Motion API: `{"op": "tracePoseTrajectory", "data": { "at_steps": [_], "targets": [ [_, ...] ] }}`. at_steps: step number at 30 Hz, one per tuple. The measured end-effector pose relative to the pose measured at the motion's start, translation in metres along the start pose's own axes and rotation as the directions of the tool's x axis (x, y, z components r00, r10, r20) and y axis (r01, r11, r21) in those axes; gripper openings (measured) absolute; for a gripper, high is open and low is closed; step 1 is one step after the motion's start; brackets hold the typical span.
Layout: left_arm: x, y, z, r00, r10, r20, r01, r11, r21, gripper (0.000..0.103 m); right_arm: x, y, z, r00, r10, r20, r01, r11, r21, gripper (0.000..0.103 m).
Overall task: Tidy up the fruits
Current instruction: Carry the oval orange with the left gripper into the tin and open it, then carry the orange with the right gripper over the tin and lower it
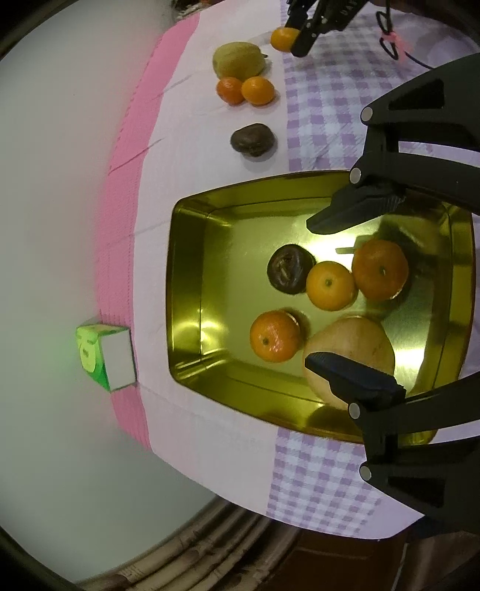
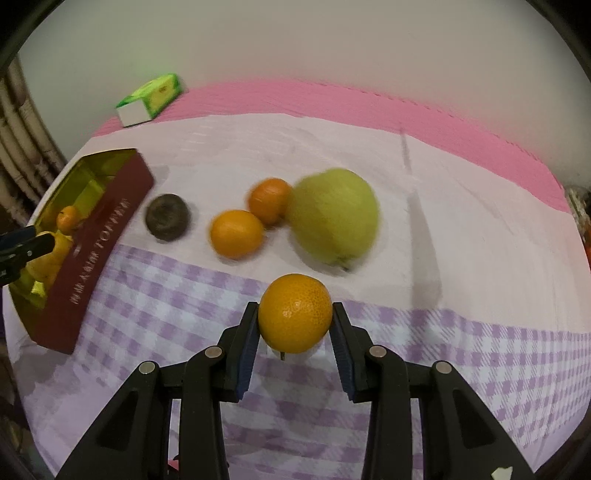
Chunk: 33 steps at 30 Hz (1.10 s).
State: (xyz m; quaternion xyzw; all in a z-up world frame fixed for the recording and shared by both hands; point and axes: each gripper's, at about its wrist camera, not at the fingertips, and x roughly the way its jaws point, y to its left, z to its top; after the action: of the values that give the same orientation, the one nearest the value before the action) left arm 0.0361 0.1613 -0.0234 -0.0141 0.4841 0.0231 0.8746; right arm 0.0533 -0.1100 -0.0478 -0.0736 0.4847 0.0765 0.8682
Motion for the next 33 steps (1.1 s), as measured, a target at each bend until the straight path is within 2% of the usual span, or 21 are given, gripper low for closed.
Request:
{"op": "tracePoseTrajectory", "data": {
  "at_steps": [4, 6, 15, 18, 25, 33],
  "targets": [
    [-0.007, 0.016, 0.001, 1.000, 0.024, 0.011, -0.023, 0.999, -0.038, 0.072, -0.003, 0.023, 0.009, 1.000, 0.017, 0.009, -0.017, 0.998, -0.055, 0.035],
    [-0.013, 0.031, 0.003, 0.999, 0.036, 0.024, -0.034, 0.996, -0.080, 0.078, -0.004, 0.034, 0.012, 1.000, 0.026, 0.014, -0.024, 0.997, -0.079, 0.035],
    [-0.031, 0.097, -0.006, 0.992, 0.118, 0.038, -0.105, 0.964, -0.242, 0.081, -0.008, 0.094, 0.026, 0.995, 0.102, 0.020, -0.097, 0.978, -0.186, 0.035],
    [-0.031, 0.111, -0.008, 0.992, 0.125, 0.034, -0.111, 0.952, -0.285, 0.081, -0.012, 0.119, 0.034, 0.989, 0.146, 0.031, -0.135, 0.964, -0.228, 0.035],
    [-0.032, 0.108, -0.007, 0.990, 0.131, 0.046, -0.114, 0.955, -0.273, 0.081, -0.008, 0.177, 0.048, 0.972, 0.231, 0.031, -0.208, 0.920, -0.332, 0.035],
    [-0.028, 0.108, -0.005, 0.990, 0.134, 0.036, -0.119, 0.954, -0.276, 0.081, 0.013, 0.215, 0.054, 0.973, 0.230, 0.001, -0.211, 0.895, -0.394, 0.035]
  ]
}}
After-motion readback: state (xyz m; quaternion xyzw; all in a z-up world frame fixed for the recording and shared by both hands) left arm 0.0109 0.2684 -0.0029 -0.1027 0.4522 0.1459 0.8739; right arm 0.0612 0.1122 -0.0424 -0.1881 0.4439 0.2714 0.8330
